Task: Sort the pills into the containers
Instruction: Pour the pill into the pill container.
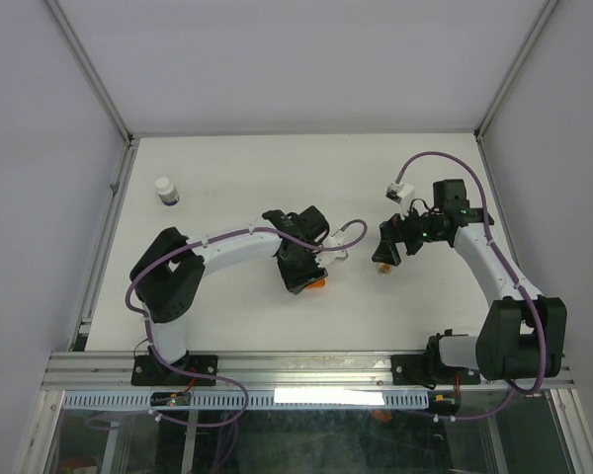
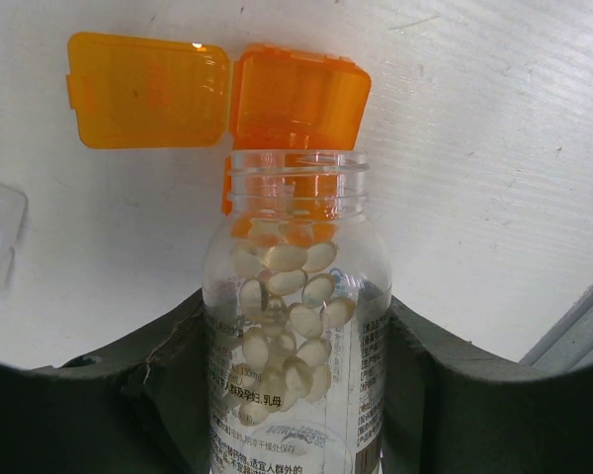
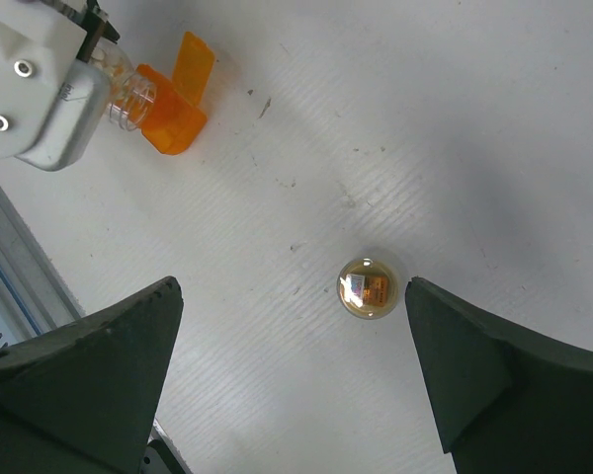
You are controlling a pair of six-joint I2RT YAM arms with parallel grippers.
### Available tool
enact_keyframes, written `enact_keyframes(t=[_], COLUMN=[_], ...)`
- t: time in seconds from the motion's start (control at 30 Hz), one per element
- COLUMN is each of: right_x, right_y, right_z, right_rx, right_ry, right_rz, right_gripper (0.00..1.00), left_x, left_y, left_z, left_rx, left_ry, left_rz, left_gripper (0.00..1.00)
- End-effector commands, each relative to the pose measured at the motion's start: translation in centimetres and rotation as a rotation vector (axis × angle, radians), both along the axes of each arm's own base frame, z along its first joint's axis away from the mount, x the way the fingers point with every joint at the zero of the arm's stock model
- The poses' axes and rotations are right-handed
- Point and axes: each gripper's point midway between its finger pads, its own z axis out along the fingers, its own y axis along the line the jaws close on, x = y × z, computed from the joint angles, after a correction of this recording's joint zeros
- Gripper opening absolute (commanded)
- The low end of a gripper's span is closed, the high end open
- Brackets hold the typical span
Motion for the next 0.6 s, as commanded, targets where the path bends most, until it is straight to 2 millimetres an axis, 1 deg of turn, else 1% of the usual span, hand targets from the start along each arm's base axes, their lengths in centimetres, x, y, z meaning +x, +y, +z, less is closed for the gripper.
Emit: enact_keyframes(t=[0.0,0.03,0.07,0.13,0.17,0.2,0.23,0.27,0.33,0.37,0.4,0.43,0.5,0.53,0.57], right_x=[1.1,1.1,1.1,1.1,1.1,1.1,1.1,1.1,1.1,1.2,1.1,1.1,1.1,1.2,1.2], right_y=[0.1,0.2,0.2,0.1,0.1,0.2,0.1,0.2,0.1,0.1,0.1,0.2,0.1,0.1,0.1], right_z=[2.7,2.7,2.7,2.7,2.7,2.7,2.7,2.7,2.7,2.7,2.7,2.7,2.7,2.7,2.7], right_rx=[0.022,0.023,0.023,0.022,0.021,0.022,0.023,0.023,0.023,0.021,0.021,0.022,0.022,0.022,0.022], right_ry=[-0.096,-0.094,-0.094,-0.098,-0.095,-0.096,-0.096,-0.095,-0.095,-0.096,-0.093,-0.095,-0.098,-0.098,-0.095], right_rz=[0.01,0.011,0.012,0.011,0.01,0.011,0.011,0.012,0.01,0.011,0.011,0.012,0.009,0.008,0.009], right_gripper=[0.99,0.99,0.99,0.99,0.99,0.99,0.99,0.99,0.99,0.99,0.99,0.99,0.99,0.99,0.99], left_x=[0.4,0.7,0.6,0.3,0.5,1.1,1.2,0.8,0.2,0.5,0.9,0.7,-0.1,-0.2,0.4], left_y=[-1.1,-0.4,-0.3,-1.5,-1.4,-0.8,-0.3,-0.6,-1.8,-1.7,-0.9,-0.2,-1.3,-1.6,-1.0], left_z=[1.8,1.3,1.2,2.2,2.3,1.9,1.5,1.8,2.6,2.5,1.9,1.3,1.9,2.2,1.9], left_rx=[-0.053,-0.026,-0.02,-0.063,-0.077,-0.065,-0.038,-0.029,-0.067,-0.074,-0.056,-0.02,-0.047,-0.07,-0.065], left_ry=[-0.054,-0.042,-0.026,-0.038,-0.051,-0.064,-0.052,-0.034,-0.048,-0.064,-0.064,-0.035,-0.025,-0.045,-0.061], left_rz=[-0.014,0.001,0.008,-0.016,-0.017,-0.001,0.011,0.009,-0.024,-0.023,-0.006,0.006,-0.013,-0.026,-0.011], left_gripper=[0.0,0.0,0.0,0.0,0.0,0.0,0.0,0.0,0.0,0.0,0.0,0.0,0.0,0.0,0.0])
